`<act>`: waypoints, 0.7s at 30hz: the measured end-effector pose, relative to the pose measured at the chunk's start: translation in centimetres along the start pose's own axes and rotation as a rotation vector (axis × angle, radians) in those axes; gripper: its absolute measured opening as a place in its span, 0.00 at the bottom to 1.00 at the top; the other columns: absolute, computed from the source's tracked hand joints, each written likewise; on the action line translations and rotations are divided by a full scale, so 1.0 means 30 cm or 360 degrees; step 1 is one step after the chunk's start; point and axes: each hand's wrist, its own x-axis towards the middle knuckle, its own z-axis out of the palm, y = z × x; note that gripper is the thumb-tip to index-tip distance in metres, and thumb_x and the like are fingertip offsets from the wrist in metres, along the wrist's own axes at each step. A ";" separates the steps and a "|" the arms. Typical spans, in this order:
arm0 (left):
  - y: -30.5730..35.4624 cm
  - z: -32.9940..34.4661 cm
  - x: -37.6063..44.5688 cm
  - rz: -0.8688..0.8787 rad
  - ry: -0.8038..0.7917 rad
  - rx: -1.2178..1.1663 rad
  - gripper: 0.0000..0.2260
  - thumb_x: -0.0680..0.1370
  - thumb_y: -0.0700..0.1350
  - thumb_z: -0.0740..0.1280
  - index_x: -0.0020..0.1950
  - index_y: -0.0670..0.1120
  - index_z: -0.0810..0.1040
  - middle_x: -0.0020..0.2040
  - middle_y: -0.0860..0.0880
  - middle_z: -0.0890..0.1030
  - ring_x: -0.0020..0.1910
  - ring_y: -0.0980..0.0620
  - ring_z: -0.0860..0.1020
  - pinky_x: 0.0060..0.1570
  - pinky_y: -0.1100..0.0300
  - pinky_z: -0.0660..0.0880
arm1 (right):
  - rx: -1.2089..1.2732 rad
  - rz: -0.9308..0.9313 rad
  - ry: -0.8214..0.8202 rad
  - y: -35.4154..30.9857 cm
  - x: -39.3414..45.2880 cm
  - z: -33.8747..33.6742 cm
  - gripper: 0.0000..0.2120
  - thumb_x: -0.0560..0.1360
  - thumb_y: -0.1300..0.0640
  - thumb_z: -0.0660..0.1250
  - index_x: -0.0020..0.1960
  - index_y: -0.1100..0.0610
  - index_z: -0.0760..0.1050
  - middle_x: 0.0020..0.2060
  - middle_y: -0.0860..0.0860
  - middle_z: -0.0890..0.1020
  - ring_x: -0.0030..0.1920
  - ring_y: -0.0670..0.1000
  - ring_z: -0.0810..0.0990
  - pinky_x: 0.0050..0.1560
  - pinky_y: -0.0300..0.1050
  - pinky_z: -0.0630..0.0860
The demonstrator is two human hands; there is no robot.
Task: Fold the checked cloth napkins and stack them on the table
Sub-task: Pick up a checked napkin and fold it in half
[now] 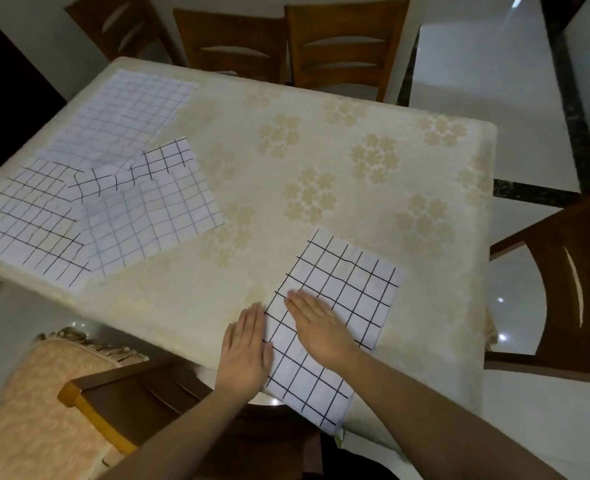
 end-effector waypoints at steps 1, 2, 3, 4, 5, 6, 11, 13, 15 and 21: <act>-0.009 0.003 -0.004 0.0002 -0.0033 0.0026 0.28 0.82 0.52 0.51 0.80 0.46 0.48 0.80 0.48 0.51 0.79 0.51 0.48 0.76 0.52 0.45 | -0.0003 -0.0037 -0.0037 -0.011 0.014 0.008 0.26 0.77 0.54 0.53 0.73 0.57 0.68 0.73 0.51 0.70 0.73 0.50 0.67 0.74 0.47 0.54; -0.017 0.004 -0.004 0.0011 -0.0072 0.0062 0.27 0.83 0.53 0.47 0.80 0.46 0.47 0.81 0.48 0.49 0.79 0.51 0.46 0.75 0.53 0.42 | -0.0007 -0.0084 -0.0061 -0.021 0.028 0.014 0.26 0.77 0.54 0.53 0.74 0.57 0.68 0.73 0.50 0.70 0.73 0.50 0.66 0.74 0.46 0.53; -0.025 0.007 -0.001 0.0014 -0.0134 0.0091 0.27 0.83 0.54 0.43 0.80 0.46 0.45 0.81 0.49 0.46 0.79 0.52 0.43 0.75 0.53 0.40 | -0.0017 -0.0134 -0.0082 -0.030 0.041 0.020 0.26 0.77 0.54 0.53 0.74 0.57 0.67 0.73 0.51 0.69 0.74 0.50 0.66 0.74 0.46 0.53; -0.035 0.011 0.002 0.0006 -0.0204 0.0115 0.28 0.83 0.57 0.39 0.80 0.47 0.42 0.80 0.49 0.43 0.78 0.53 0.40 0.75 0.53 0.38 | -0.0035 -0.0176 -0.0096 -0.036 0.052 0.029 0.26 0.77 0.54 0.53 0.74 0.57 0.67 0.73 0.51 0.69 0.74 0.50 0.66 0.74 0.46 0.54; -0.043 0.015 0.005 -0.0005 -0.0253 0.0134 0.29 0.82 0.59 0.35 0.80 0.47 0.39 0.80 0.50 0.39 0.78 0.53 0.38 0.74 0.53 0.36 | -0.0064 -0.0201 -0.0110 -0.037 0.059 0.036 0.26 0.78 0.53 0.53 0.74 0.58 0.66 0.74 0.51 0.68 0.74 0.50 0.66 0.73 0.47 0.55; -0.052 0.021 0.006 -0.0017 -0.0275 0.0148 0.30 0.81 0.62 0.33 0.79 0.48 0.38 0.80 0.50 0.37 0.78 0.52 0.37 0.74 0.52 0.36 | -0.0093 -0.0207 -0.0116 -0.034 0.062 0.045 0.26 0.79 0.52 0.52 0.74 0.57 0.66 0.74 0.51 0.68 0.74 0.50 0.65 0.73 0.47 0.55; -0.057 0.020 0.011 -0.0013 -0.0341 0.0125 0.32 0.78 0.65 0.30 0.77 0.50 0.31 0.77 0.51 0.31 0.76 0.54 0.31 0.74 0.50 0.35 | -0.0124 -0.0211 -0.0154 0.025 0.068 0.068 0.27 0.82 0.45 0.49 0.78 0.54 0.58 0.78 0.49 0.60 0.78 0.50 0.57 0.75 0.50 0.52; -0.059 0.023 0.011 -0.0023 -0.0326 0.0134 0.32 0.78 0.65 0.31 0.78 0.50 0.32 0.78 0.51 0.32 0.76 0.55 0.30 0.74 0.51 0.34 | -0.0128 -0.0268 -0.0158 0.046 0.080 0.064 0.28 0.82 0.43 0.50 0.79 0.53 0.56 0.78 0.49 0.57 0.78 0.49 0.54 0.76 0.51 0.51; -0.060 0.024 0.012 -0.0033 -0.0311 0.0146 0.32 0.79 0.65 0.32 0.78 0.50 0.33 0.78 0.51 0.33 0.76 0.54 0.31 0.74 0.51 0.34 | -0.0145 -0.0267 -0.0151 0.068 0.093 0.055 0.29 0.82 0.42 0.49 0.79 0.53 0.55 0.79 0.49 0.56 0.78 0.50 0.54 0.76 0.51 0.50; -0.059 0.021 0.014 -0.0035 -0.0346 0.0148 0.31 0.77 0.65 0.30 0.75 0.52 0.26 0.77 0.51 0.30 0.77 0.52 0.33 0.74 0.51 0.34 | -0.0277 0.0063 -0.0114 0.272 0.126 -0.015 0.30 0.81 0.38 0.37 0.79 0.49 0.36 0.79 0.49 0.39 0.79 0.52 0.39 0.78 0.54 0.41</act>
